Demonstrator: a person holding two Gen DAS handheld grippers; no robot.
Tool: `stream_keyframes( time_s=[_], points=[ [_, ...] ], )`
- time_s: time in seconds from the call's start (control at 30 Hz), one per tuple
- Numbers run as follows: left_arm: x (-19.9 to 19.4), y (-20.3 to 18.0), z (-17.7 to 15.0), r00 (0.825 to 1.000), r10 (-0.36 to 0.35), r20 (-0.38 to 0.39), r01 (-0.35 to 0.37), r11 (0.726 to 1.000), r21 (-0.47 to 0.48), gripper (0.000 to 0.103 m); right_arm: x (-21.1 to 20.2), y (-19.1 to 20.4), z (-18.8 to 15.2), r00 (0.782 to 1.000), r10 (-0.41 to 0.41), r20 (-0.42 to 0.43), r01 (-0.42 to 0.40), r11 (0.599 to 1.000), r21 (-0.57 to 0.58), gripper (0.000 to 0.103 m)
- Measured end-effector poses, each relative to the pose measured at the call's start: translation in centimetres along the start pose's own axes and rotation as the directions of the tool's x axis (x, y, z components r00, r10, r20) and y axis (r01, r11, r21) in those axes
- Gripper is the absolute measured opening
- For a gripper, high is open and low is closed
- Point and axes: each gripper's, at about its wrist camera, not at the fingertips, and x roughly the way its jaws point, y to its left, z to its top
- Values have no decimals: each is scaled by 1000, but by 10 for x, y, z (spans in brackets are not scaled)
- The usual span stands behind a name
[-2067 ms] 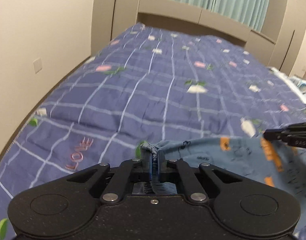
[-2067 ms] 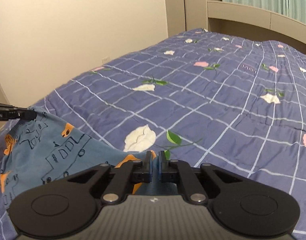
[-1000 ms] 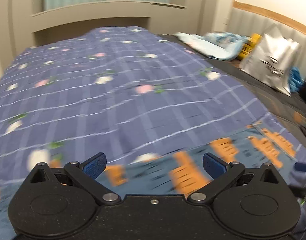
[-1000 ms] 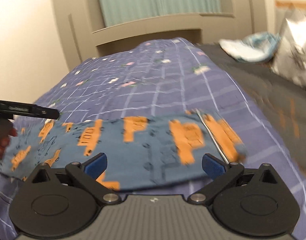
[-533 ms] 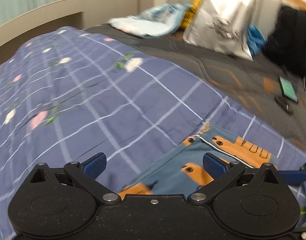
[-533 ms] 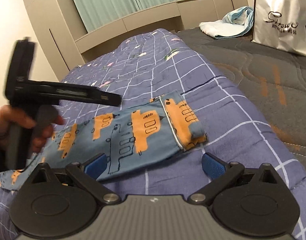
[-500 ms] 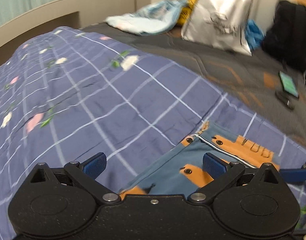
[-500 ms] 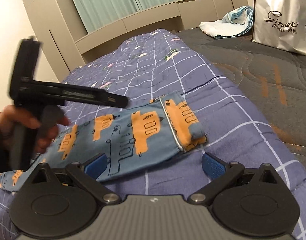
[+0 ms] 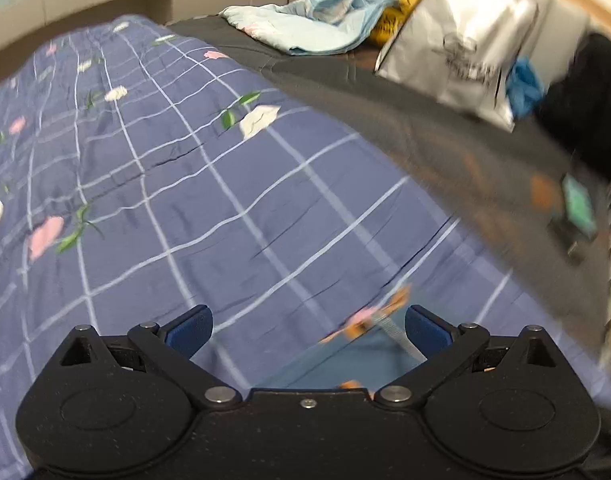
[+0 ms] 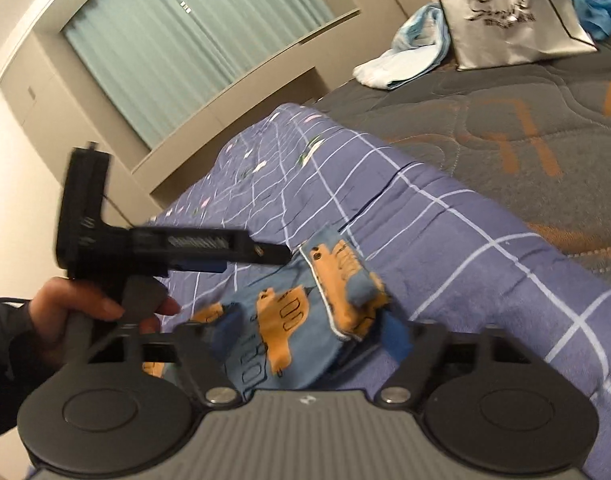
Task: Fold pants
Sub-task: 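Pinch the folded pants end with the left gripper while the right gripper pinches beside it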
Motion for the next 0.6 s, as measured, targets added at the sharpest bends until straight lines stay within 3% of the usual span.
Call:
stream_keyframes(
  time_s=[0.1,0.2,0.27,0.4,0.47,0.6],
  points=[
    [-8,-2,9,994,-108,-13,106,989,-103,102,-1,10,-2,998,-68,19,69,994,-89,36],
    [-12,-6,15,981,-191,-36,183,968,-171,102,-3,36,-8,989,-134,61,146,950,-277,27],
    [-12,-12,19,976,-207,-65,192,964,-184,102,-3,57,-15,982,-159,99,186,891,-415,23],
    [-7,-27,23,974,-183,-136,163,975,-149,98,0,93,-35,970,-189,155,244,732,-636,18],
    [-4,-30,22,973,-150,-176,129,984,-124,88,2,106,-45,966,-191,175,258,649,-716,17],
    [-1,-31,15,969,-99,-226,78,992,-100,70,7,122,-60,961,-195,198,274,543,-794,16]
  ],
)
